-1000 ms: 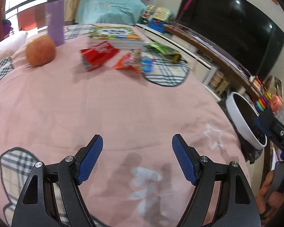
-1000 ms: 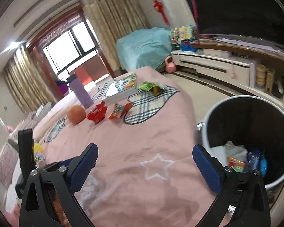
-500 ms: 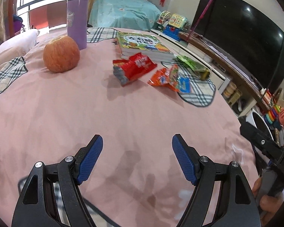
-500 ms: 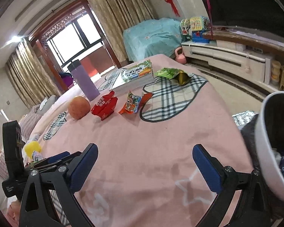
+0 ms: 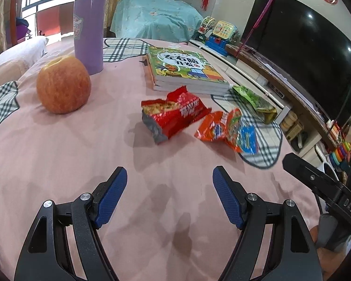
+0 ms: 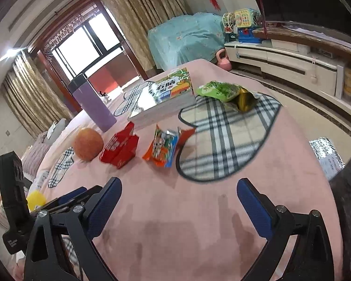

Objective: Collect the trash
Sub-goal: 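Move left gripper toward the red chip bag while right gripper approaches the cartoon candy packet, then grasp the red chip bag with left gripper while right gripper grasps the cartoon packet, then lift and carry the red bag and cartoon packet over the trash bin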

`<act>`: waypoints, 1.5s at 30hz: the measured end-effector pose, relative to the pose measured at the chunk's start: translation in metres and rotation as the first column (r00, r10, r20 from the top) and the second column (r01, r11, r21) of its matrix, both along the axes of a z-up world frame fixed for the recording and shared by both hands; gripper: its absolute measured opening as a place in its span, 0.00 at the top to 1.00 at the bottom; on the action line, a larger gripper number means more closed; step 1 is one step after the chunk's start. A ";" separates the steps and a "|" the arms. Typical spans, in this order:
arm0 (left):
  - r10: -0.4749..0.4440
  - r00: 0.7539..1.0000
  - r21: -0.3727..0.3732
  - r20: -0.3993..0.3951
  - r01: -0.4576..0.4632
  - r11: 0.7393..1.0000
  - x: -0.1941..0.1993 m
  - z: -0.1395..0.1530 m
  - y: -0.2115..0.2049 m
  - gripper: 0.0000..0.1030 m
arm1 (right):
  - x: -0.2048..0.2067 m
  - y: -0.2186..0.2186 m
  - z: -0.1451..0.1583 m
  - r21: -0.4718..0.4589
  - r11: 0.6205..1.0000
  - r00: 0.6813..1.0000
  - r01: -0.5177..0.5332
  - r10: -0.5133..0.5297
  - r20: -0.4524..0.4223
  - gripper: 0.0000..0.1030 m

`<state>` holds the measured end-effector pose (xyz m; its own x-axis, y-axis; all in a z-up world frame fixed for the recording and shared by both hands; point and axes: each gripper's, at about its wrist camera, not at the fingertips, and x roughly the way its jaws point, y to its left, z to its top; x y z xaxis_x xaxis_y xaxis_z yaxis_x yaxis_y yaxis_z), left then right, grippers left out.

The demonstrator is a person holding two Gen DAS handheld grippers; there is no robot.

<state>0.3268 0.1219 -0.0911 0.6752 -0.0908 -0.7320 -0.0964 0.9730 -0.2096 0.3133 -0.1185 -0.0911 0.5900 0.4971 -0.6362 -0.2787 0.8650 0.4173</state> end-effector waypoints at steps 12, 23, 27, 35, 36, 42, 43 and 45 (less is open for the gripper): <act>-0.025 0.999 -0.040 -0.020 0.025 0.999 0.041 -0.012 0.001 0.46 | 0.046 0.019 -0.019 0.040 0.998 0.996 -0.039 0.042 -0.074 0.37; -0.081 0.997 -0.023 -0.016 0.081 0.996 0.045 -0.015 -0.010 0.99 | 0.053 0.027 -0.025 0.030 0.997 0.993 -0.068 0.070 -0.094 0.96; -0.078 0.997 -0.036 -0.006 0.077 0.996 0.029 -0.009 -0.011 0.99 | 0.041 0.019 -0.017 0.030 0.998 0.996 -0.062 0.064 -0.066 0.99; -0.110 0.994 -0.072 -0.002 0.110 0.991 -0.017 -0.004 -0.037 0.99 | 0.001 -0.010 -0.008 0.035 0.999 0.999 -0.034 0.035 -0.030 0.99; -0.118 0.993 -0.078 -0.001 0.117 0.990 -0.022 -0.003 -0.041 0.99 | -0.003 -0.013 -0.007 0.035 0.999 0.999 -0.029 0.031 -0.031 0.99; -0.159 0.987 -0.083 0.006 0.159 0.984 -0.055 0.001 -0.067 0.99 | -0.033 -0.036 -0.004 0.037 0.999 1.000 -0.003 0.003 -0.019 0.99; -0.163 0.987 -0.082 0.006 0.163 0.983 -0.060 0.002 -0.071 0.99 | -0.038 -0.039 -0.003 0.037 0.999 1.000 0.002 -0.001 -0.014 0.99; -0.173 0.985 -0.079 0.007 0.173 0.982 -0.068 0.004 -0.079 0.99 | -0.047 -0.046 -0.001 0.043 0.999 1.000 0.011 -0.011 -0.008 0.99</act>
<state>0.2592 0.0432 -0.0874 0.6446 -0.2634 -0.7177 0.0716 0.9554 -0.2864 0.2664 -0.1648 -0.0916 0.5905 0.5176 -0.6192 -0.2659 0.8492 0.4563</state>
